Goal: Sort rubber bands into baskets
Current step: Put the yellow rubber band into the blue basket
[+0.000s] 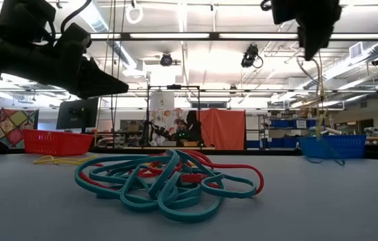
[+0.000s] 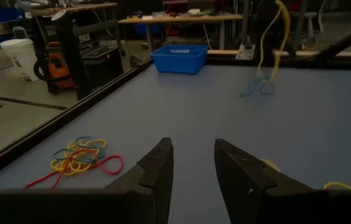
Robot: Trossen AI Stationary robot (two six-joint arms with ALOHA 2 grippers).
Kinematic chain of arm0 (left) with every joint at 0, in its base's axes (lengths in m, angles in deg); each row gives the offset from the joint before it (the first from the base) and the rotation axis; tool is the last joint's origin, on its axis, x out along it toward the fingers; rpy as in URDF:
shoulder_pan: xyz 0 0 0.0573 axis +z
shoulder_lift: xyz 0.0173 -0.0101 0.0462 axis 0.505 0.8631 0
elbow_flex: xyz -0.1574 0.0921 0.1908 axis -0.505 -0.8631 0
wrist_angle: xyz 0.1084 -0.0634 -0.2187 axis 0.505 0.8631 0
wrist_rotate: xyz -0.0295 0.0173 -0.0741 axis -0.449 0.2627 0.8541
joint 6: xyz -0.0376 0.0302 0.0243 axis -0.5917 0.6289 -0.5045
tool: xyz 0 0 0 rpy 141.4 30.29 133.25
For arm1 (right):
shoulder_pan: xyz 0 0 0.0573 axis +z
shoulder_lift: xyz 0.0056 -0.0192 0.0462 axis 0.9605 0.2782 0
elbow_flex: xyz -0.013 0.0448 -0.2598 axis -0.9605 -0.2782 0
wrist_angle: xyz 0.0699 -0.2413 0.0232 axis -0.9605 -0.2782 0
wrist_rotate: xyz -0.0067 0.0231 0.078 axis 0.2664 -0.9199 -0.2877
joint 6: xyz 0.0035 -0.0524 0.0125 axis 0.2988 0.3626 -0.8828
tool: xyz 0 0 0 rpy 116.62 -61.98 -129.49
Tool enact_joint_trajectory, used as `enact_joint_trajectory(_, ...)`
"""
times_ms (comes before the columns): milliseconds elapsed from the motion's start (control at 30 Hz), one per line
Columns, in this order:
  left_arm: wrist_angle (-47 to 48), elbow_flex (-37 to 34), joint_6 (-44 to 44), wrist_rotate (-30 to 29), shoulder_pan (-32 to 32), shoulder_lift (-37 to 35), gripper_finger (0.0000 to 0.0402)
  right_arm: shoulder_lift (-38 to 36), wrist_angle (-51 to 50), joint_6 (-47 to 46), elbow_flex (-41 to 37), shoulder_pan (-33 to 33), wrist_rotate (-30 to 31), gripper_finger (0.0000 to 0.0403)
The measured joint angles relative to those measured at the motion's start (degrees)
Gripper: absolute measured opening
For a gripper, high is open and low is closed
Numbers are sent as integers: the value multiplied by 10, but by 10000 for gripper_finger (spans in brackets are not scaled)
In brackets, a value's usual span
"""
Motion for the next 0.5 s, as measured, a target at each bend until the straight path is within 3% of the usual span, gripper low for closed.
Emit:
enact_joint_trajectory(133,3,14,-4,50,0,1,121,-11,66,6,1,13,15,2)
enact_joint_trajectory(300,82,86,9,81,0,24,122,-1,98,14,0,18,36,2)
enact_joint_trajectory(500,113,186,86,107,3,106,130,6,155,36,0,19,56,2)
